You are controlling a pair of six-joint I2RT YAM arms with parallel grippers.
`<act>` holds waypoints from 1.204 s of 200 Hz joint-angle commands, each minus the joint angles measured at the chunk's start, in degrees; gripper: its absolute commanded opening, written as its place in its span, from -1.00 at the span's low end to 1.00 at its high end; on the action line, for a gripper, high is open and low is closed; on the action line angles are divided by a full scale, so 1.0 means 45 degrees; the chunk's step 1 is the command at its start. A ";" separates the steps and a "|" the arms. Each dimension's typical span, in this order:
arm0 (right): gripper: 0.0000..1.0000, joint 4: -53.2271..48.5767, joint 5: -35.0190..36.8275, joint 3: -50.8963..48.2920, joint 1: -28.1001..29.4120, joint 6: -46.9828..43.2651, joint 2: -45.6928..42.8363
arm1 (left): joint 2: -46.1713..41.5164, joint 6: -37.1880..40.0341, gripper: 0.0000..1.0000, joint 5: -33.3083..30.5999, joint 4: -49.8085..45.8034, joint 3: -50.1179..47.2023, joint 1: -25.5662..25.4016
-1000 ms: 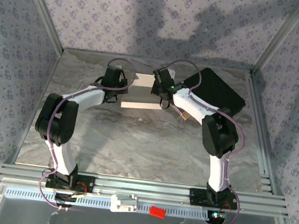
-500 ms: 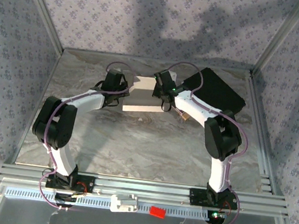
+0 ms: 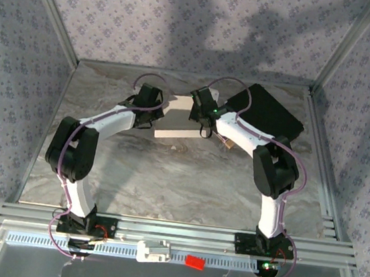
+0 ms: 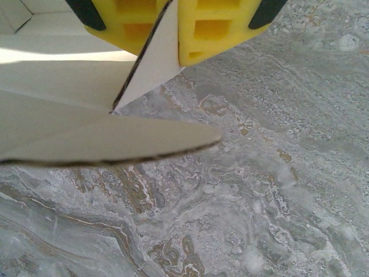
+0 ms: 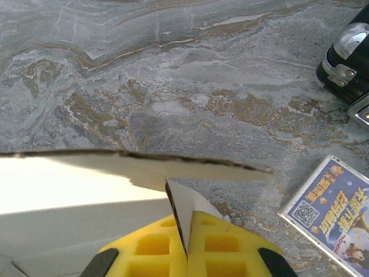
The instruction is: Fold the paper box
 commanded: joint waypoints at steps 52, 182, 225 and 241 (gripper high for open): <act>-1.00 0.2429 -0.1886 -0.2856 0.0459 -0.0752 -0.1299 | -0.1286 0.0303 -1.00 0.0345 0.5017 -0.4235 -0.1666; 0.01 -0.4097 -0.2320 -0.0705 0.0157 0.2480 -0.2934 | -0.1069 0.0793 -1.00 -0.0970 0.4138 -0.4437 -0.2173; 0.12 -0.3936 -0.2939 -0.1401 0.0064 0.3240 -0.3617 | -0.1044 0.0782 -1.00 -0.1154 0.4136 -0.4374 -0.2325; 0.17 -0.4177 -0.2844 -0.1312 0.0066 0.3131 -0.3500 | -0.1034 0.0797 -1.00 -0.1203 0.4079 -0.4308 -0.2363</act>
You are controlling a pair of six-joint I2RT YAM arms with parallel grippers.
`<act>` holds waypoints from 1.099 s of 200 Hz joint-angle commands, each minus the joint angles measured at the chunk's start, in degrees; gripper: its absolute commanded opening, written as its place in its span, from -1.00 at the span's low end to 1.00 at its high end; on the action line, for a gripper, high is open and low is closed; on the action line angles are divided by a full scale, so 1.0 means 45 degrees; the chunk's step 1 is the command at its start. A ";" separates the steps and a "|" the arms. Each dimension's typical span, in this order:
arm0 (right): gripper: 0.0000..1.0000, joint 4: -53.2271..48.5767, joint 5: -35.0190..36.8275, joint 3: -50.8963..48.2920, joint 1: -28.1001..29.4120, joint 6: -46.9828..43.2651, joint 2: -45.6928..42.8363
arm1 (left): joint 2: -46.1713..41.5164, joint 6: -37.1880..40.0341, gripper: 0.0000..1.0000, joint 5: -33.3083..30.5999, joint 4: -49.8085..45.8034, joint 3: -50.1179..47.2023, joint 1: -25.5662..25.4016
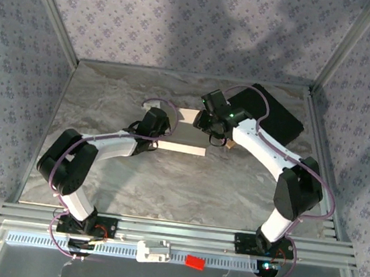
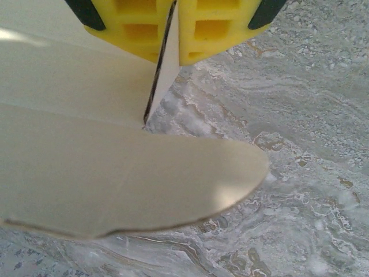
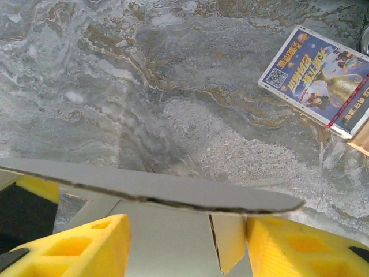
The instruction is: Fold the paper box
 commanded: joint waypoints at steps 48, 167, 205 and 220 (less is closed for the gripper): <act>0.32 -0.1910 0.0407 0.0107 -0.0087 0.0379 0.0164 | 0.0588 0.0185 -1.00 0.0224 -0.1379 0.0130 -0.0327; 0.42 -0.3884 0.0803 -0.0468 -0.0312 0.3522 -0.2611 | 0.0614 0.0423 -1.00 0.0030 -0.1644 0.0414 -0.0501; 0.46 -0.1187 -0.1176 -0.2587 -0.0346 0.6577 -0.3939 | 0.0540 0.0575 -1.00 -0.0156 -0.1740 0.0440 -0.0616; 0.46 -0.0994 -0.1263 -0.2231 -0.0329 0.7048 -0.3886 | 0.0457 0.0630 -1.00 -0.0294 -0.1810 0.0452 -0.0694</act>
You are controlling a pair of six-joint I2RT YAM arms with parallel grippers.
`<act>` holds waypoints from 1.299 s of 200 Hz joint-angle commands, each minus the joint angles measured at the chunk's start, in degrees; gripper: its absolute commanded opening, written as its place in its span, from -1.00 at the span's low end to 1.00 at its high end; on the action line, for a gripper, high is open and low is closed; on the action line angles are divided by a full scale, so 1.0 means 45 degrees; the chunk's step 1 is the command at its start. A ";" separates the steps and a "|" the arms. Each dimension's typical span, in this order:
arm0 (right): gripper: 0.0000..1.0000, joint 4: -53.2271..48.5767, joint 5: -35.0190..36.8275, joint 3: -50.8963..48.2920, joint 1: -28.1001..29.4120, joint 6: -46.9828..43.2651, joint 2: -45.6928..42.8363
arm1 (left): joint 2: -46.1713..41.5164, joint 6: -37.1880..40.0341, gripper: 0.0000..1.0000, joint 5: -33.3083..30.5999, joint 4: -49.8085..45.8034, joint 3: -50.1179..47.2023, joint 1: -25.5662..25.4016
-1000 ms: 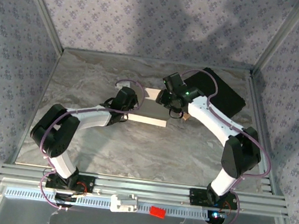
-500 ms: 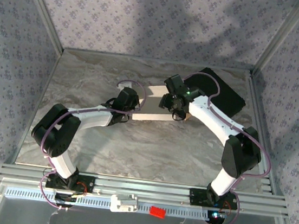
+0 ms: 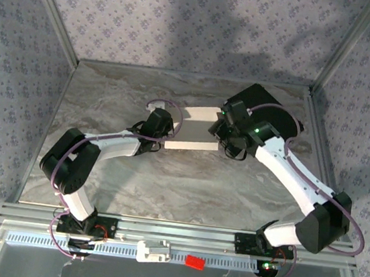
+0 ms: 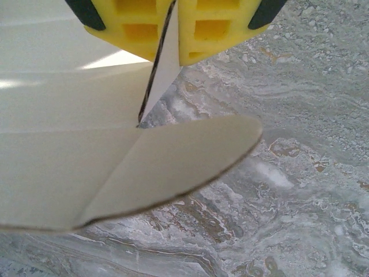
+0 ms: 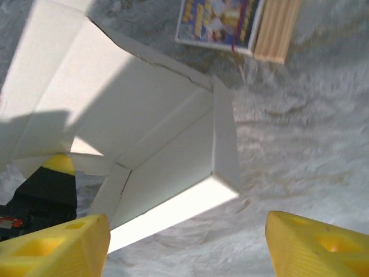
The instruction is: Fold the paper box
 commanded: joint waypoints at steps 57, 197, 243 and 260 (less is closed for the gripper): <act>0.41 0.2082 -0.1939 -0.1135 0.0646 0.4294 0.0149 | -0.0169 0.0516 -1.00 -0.1231 -0.0993 -0.0329 -0.0923; 0.40 0.3495 -0.0666 0.0214 -0.0053 0.6320 0.0524 | -0.0856 0.0837 -1.00 -0.3678 0.1517 -0.2548 -0.2747; 0.33 0.0488 -0.2045 0.3072 -0.0627 0.7257 0.2646 | -0.0801 0.0755 -1.00 -0.4219 0.1487 -0.2558 -0.2966; 0.27 0.0336 -0.2164 0.3234 -0.0651 0.7517 0.2854 | -0.0792 0.0752 -1.00 -0.4235 0.1470 -0.2566 -0.3028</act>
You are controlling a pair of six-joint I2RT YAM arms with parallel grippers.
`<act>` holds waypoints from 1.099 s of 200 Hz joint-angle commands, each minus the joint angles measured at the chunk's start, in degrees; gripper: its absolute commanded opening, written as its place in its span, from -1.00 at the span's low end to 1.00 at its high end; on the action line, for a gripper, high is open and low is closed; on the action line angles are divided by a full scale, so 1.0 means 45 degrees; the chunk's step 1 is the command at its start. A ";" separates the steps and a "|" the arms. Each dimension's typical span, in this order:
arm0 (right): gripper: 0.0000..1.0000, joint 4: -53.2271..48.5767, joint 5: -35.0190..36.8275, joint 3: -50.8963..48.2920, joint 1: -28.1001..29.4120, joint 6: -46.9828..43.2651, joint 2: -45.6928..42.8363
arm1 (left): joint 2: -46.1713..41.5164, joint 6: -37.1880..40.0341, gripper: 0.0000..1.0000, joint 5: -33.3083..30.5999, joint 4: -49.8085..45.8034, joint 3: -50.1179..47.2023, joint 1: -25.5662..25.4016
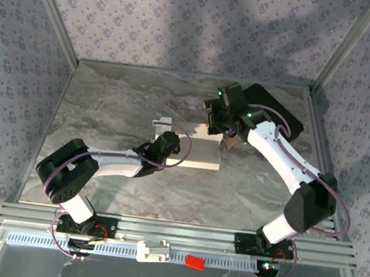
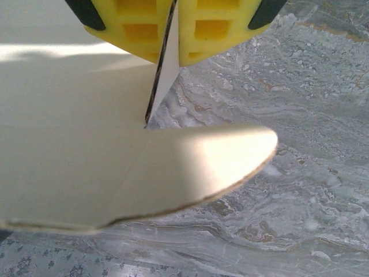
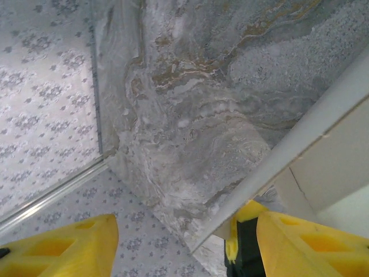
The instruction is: Fold the paper box
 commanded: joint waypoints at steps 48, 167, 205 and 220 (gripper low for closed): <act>0.12 -0.2650 -0.0694 0.0612 -0.0160 0.1007 0.0394 | 0.0231 -0.0126 -1.00 -0.0074 -0.1123 -0.0324 -0.0339; -0.29 -0.1292 -0.1059 -0.0330 -0.0372 0.0794 0.0615 | 0.0305 -0.0139 -1.00 -0.0196 -0.1078 -0.0314 -0.0437; -0.38 -0.1044 -0.1352 -0.0890 -0.0384 0.0892 0.0514 | 0.0307 -0.0103 -1.00 -0.0244 -0.1062 -0.0265 -0.0458; -0.46 -0.1131 -0.1370 -0.0910 -0.0384 0.0872 0.0478 | 0.0307 -0.0110 -1.00 -0.0254 -0.1057 -0.0287 -0.0457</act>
